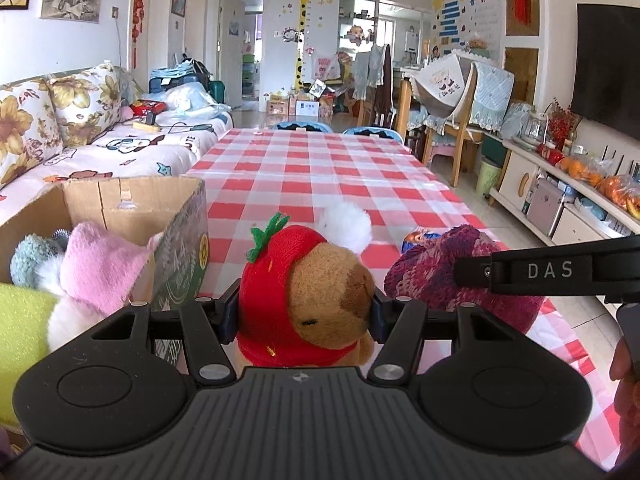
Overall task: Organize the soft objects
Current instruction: 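Lift the capybara plush and pink hat off the table with both grippers, then carry the capybara plush and pink hat over the cardboard box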
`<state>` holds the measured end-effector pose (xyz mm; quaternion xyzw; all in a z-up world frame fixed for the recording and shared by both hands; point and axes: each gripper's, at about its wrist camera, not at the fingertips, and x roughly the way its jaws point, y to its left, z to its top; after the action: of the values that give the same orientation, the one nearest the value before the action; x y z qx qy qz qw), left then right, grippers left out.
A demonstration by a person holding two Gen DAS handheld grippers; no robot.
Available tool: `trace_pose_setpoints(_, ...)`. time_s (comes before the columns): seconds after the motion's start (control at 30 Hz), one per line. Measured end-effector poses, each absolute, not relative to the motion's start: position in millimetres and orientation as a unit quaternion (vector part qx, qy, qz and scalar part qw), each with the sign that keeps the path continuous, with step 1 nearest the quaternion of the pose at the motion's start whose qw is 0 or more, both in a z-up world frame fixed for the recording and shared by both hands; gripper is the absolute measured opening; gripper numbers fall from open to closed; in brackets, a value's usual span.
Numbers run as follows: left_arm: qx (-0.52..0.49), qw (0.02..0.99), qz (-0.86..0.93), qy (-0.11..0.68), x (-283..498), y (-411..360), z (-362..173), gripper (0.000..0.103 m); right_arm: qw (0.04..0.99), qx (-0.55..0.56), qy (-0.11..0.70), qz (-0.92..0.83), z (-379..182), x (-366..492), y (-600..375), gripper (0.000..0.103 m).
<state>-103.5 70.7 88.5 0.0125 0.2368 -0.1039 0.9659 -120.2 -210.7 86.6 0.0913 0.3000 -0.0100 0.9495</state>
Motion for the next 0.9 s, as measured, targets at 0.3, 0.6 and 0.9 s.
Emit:
trace_pose_setpoints(0.3,0.010,0.969,-0.114,0.219,-108,78,100,0.072,0.956,0.114,0.269,0.000,104,-132,-203,0.056)
trace_pose_setpoints(0.6,0.009,0.973,-0.116,0.199,-116,85,109,0.073,0.962,0.131,0.240,0.022,119,-138,-186,0.056)
trace_pose_setpoints(0.9,-0.005,0.977,-0.105,0.185,-120,96,116,0.073,0.965,0.138,0.218,0.050,131,-139,-166,0.056)
